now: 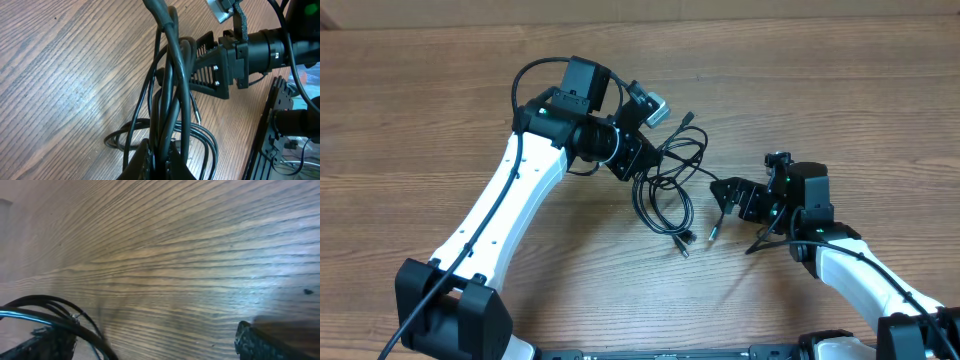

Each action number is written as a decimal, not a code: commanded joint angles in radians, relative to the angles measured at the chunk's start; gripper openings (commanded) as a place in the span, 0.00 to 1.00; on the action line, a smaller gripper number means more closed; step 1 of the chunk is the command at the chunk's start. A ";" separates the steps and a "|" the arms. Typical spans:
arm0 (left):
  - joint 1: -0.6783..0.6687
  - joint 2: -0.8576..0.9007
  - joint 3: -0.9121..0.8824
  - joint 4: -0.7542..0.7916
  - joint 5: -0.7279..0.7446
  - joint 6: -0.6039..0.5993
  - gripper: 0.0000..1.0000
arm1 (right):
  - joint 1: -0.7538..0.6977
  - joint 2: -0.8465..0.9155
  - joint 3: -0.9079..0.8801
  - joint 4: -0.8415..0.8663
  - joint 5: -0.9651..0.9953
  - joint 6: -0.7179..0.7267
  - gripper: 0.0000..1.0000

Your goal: Untangle cables

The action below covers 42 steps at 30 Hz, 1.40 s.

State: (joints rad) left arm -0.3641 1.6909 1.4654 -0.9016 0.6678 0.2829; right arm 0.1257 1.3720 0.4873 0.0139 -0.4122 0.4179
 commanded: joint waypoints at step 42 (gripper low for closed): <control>-0.014 -0.016 0.009 0.182 -0.304 -0.849 0.04 | -0.003 0.001 -0.003 0.351 -0.587 0.811 1.00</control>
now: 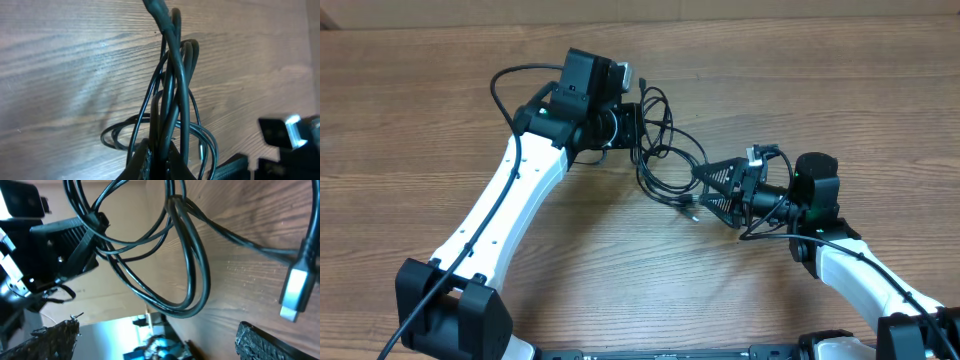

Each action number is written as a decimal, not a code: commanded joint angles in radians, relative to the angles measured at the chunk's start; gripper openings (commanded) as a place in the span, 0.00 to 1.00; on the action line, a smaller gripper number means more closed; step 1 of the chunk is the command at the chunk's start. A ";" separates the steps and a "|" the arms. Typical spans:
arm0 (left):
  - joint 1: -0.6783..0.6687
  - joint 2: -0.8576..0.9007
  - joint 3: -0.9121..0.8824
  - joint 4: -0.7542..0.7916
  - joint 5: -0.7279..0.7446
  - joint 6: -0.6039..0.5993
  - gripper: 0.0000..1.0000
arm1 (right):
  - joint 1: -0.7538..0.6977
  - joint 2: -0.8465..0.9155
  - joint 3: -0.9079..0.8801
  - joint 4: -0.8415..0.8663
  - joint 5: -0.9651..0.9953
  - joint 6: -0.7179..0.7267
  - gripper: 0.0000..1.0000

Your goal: Untangle cables

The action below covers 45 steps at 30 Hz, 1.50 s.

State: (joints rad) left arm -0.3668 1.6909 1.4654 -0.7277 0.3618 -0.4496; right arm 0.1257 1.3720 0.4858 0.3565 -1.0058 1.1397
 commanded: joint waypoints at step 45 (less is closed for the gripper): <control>-0.137 -0.016 0.009 -0.008 -0.020 -0.098 0.38 | -0.004 0.001 -0.002 0.027 0.122 0.114 0.04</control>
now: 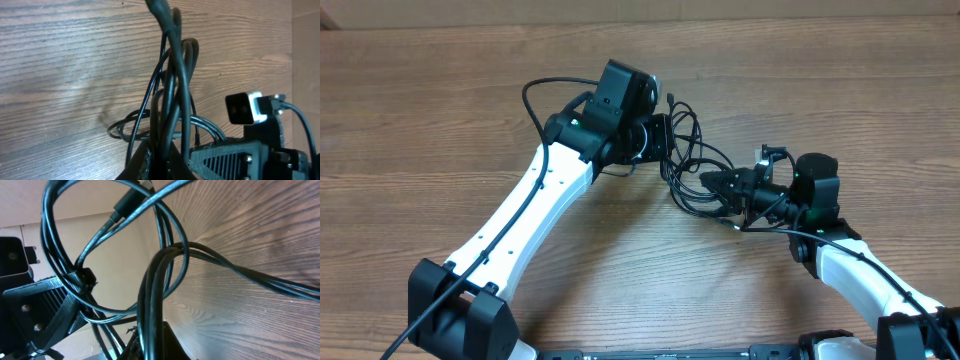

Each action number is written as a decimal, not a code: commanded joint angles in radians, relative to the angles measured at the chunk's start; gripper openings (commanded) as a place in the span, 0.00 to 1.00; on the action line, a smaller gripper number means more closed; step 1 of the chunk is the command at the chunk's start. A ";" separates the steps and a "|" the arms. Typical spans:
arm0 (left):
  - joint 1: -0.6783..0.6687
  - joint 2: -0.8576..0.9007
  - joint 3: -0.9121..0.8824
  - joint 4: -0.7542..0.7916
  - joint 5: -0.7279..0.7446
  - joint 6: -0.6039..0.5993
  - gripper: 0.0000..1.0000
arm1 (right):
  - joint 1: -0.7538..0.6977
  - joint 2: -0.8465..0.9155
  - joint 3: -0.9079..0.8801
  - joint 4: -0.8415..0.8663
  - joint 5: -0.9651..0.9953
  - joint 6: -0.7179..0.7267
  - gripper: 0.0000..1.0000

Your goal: Untangle cables

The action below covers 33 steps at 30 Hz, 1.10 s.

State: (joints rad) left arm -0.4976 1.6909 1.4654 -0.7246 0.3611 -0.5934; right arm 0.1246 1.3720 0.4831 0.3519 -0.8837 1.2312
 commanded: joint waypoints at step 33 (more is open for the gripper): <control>-0.006 -0.016 0.009 -0.113 -0.109 0.280 1.00 | -0.229 0.001 0.001 0.739 -0.052 0.580 0.04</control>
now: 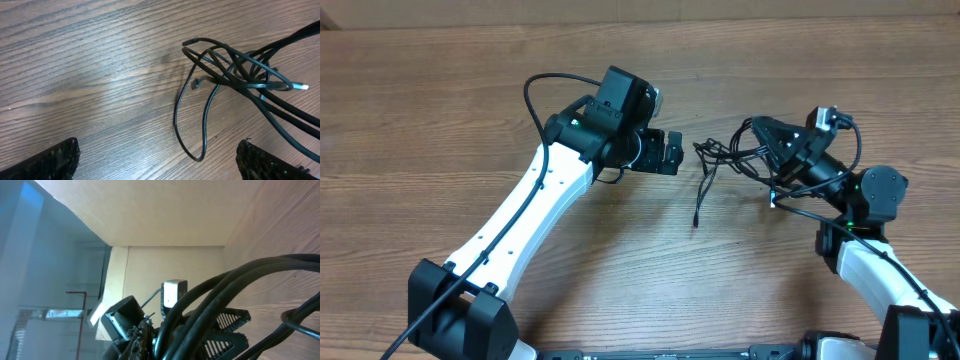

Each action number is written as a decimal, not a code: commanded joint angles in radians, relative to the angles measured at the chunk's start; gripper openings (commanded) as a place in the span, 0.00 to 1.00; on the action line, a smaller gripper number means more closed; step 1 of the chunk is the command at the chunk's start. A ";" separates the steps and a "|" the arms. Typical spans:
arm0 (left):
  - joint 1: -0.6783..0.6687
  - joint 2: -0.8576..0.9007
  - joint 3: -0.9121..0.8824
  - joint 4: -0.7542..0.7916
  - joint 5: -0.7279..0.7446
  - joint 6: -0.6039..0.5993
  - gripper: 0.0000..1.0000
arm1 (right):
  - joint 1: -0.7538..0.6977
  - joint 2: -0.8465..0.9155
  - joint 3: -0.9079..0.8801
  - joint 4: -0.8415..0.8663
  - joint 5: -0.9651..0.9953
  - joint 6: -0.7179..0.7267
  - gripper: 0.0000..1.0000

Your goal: Untangle cables

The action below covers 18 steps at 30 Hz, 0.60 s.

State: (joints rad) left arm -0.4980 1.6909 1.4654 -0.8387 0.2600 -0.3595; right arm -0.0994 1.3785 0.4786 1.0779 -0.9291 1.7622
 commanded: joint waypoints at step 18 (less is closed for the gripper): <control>-0.008 -0.016 0.009 0.066 0.003 0.312 1.00 | -0.005 -0.005 0.005 0.027 -0.008 0.154 0.04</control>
State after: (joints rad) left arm -0.4980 1.6909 1.4658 -0.7914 0.2573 -0.0734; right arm -0.0994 1.3785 0.4786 1.0855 -0.9352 1.8870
